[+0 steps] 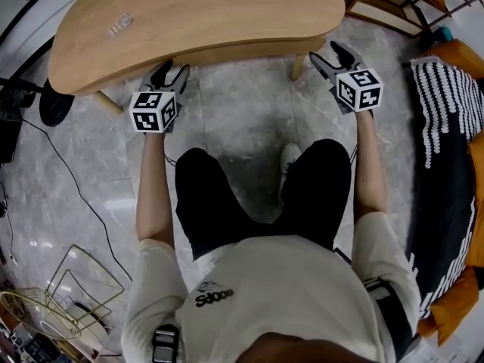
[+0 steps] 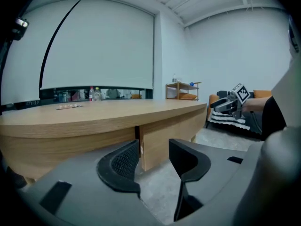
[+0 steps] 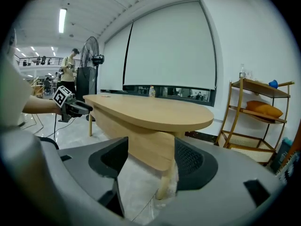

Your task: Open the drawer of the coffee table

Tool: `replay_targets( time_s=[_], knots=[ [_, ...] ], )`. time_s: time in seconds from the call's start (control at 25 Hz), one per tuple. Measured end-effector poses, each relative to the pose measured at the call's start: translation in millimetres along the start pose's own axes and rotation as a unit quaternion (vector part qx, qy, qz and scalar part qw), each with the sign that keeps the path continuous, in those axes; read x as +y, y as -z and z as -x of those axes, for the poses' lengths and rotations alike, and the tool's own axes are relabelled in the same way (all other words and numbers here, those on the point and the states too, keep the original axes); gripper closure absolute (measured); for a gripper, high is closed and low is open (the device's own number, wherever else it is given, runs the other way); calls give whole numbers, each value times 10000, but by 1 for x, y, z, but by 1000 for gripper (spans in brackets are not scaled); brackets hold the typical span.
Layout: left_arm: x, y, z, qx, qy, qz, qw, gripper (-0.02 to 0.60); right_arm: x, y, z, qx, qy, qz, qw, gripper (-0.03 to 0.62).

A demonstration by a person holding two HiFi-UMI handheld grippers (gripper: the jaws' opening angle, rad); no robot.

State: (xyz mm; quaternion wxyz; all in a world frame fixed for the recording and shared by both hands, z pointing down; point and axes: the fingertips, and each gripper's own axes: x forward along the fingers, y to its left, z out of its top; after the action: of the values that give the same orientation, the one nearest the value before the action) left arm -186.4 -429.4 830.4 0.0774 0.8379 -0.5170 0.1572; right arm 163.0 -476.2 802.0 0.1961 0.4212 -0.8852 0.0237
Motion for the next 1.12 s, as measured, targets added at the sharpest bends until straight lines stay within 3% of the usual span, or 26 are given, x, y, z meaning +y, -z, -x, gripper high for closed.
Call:
replay_targets(
  time_s=[0.52, 0.76, 1.12],
  knots=[
    [4, 7, -34, 67, 6, 385, 9992, 368, -20, 15, -45, 114, -169, -57, 9998, 317],
    [5, 7, -35, 38, -73, 248, 9997, 400, -25, 14, -42, 40, 67, -231, 9997, 332],
    [-4, 13, -19, 223, 2, 234, 9995, 406, -11, 21, -25, 224, 74, -270, 9994, 344]
  ],
)
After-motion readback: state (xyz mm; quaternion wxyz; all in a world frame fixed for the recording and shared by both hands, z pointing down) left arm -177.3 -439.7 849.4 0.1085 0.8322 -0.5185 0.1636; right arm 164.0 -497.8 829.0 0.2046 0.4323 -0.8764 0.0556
